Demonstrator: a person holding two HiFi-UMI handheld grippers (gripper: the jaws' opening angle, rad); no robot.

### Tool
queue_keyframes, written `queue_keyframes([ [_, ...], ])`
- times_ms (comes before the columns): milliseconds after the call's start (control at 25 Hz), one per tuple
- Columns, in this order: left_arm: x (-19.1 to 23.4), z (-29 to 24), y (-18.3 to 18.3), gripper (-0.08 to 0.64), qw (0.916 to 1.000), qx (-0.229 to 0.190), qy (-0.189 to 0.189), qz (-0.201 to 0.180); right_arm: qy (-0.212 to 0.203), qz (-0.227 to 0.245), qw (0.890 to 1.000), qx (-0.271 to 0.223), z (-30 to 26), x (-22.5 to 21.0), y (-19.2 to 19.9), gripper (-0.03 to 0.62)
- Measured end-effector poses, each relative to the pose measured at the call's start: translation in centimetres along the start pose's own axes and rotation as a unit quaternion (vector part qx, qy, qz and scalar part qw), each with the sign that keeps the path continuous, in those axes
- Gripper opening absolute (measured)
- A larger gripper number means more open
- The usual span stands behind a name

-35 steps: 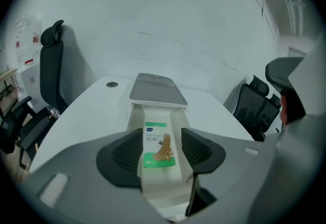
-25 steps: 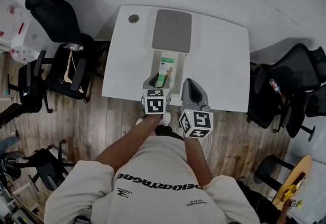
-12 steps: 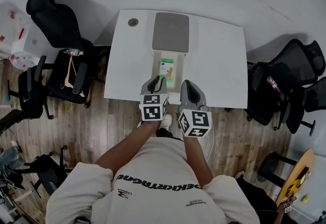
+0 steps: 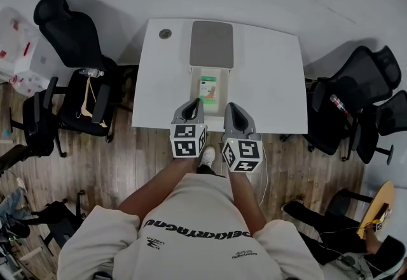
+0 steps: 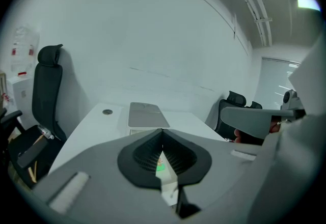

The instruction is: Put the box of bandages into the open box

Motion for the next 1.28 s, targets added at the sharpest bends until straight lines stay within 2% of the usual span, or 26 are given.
queue_keyframes([
  [600,-0.2,2.6,-1.9,-0.002,0.9978,-0.044,0.047,-0.015,-0.015,0.021,0.999,-0.022,1.0,1.9,0.0,-0.002],
  [840,-0.7,3.4,-2.3,-0.002,0.9959,-0.059,0.063,-0.028,-0.002,0.021,1.0,-0.017,1.9,0.9,0.6,-0.002],
  [1280,-1.6,4.8,-1.6,-0.002,0.9928,-0.063,0.088,-0.051,0.014,0.022,0.999,-0.022,3.8,0.4,1.1,-0.002],
])
Point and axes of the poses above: the fingertips, and each gripper's own axes: z backward along the fingers, x to its left, y out of its underside, the point moved 2 cm from there along z, backward along the fingers, and after that the axes turned 10 degrees about -x, right-handed, at the moved point
